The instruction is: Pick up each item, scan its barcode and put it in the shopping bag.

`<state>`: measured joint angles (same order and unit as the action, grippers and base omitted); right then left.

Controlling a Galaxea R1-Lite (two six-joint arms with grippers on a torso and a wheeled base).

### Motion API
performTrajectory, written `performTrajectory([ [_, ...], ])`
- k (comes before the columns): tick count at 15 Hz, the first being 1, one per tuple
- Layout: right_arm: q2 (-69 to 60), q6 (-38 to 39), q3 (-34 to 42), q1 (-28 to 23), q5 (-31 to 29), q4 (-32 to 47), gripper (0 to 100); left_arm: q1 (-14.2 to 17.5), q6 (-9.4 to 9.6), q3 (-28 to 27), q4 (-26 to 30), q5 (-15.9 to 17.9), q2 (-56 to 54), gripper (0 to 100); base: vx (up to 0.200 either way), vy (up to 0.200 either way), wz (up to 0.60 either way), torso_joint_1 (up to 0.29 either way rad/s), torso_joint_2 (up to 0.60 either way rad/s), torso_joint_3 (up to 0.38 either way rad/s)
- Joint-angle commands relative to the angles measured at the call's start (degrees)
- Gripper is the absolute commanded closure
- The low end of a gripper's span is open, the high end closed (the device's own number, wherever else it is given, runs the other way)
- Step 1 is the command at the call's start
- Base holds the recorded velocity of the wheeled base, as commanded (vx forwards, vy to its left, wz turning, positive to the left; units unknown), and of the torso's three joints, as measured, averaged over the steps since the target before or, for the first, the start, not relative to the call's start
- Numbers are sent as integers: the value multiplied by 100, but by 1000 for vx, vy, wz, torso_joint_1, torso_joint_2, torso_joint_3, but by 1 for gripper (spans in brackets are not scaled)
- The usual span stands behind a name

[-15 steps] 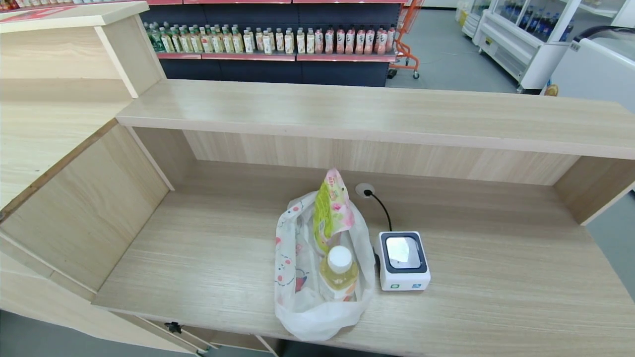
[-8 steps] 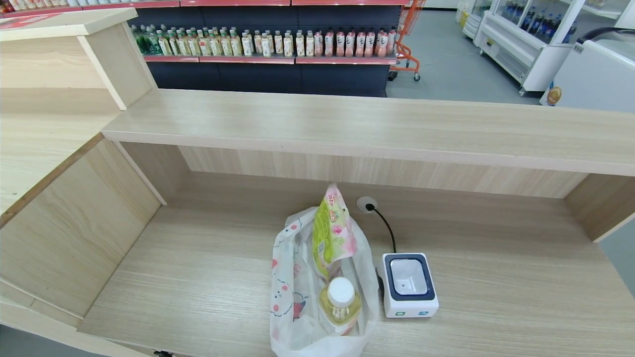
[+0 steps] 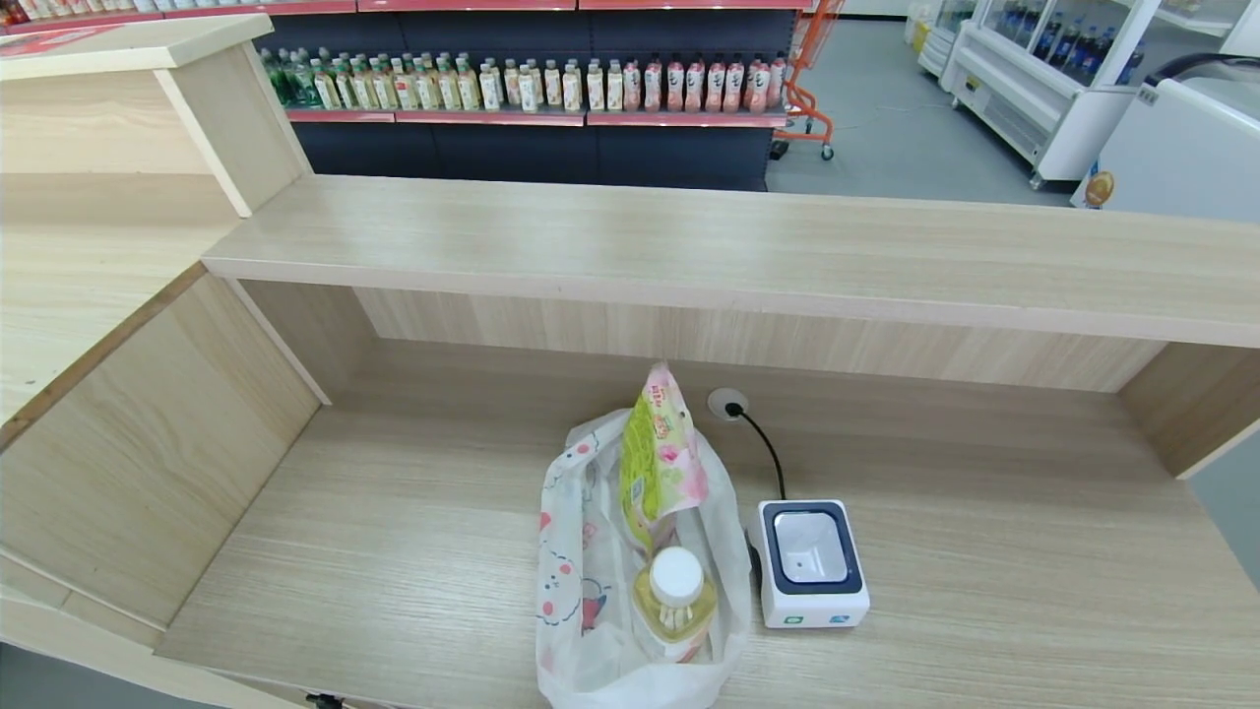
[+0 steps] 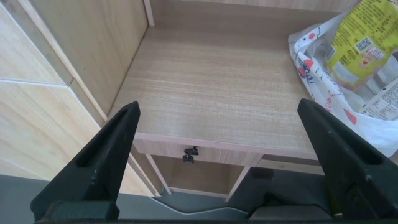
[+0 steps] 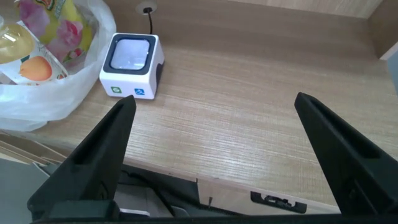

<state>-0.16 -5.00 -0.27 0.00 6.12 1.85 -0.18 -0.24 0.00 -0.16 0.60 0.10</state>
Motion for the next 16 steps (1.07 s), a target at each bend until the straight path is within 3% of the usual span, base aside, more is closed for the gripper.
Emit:
performTrajectory([
  [1, 16, -1, 0, 0, 3, -1, 0, 1, -2, 0, -2, 2, -1, 0, 0, 0, 0, 0, 0, 0],
  [16, 16, 43, 0, 0, 3, -1, 0, 1, -2, 0, -2, 2, -1, 0, 0, 0, 0, 0, 0, 0],
])
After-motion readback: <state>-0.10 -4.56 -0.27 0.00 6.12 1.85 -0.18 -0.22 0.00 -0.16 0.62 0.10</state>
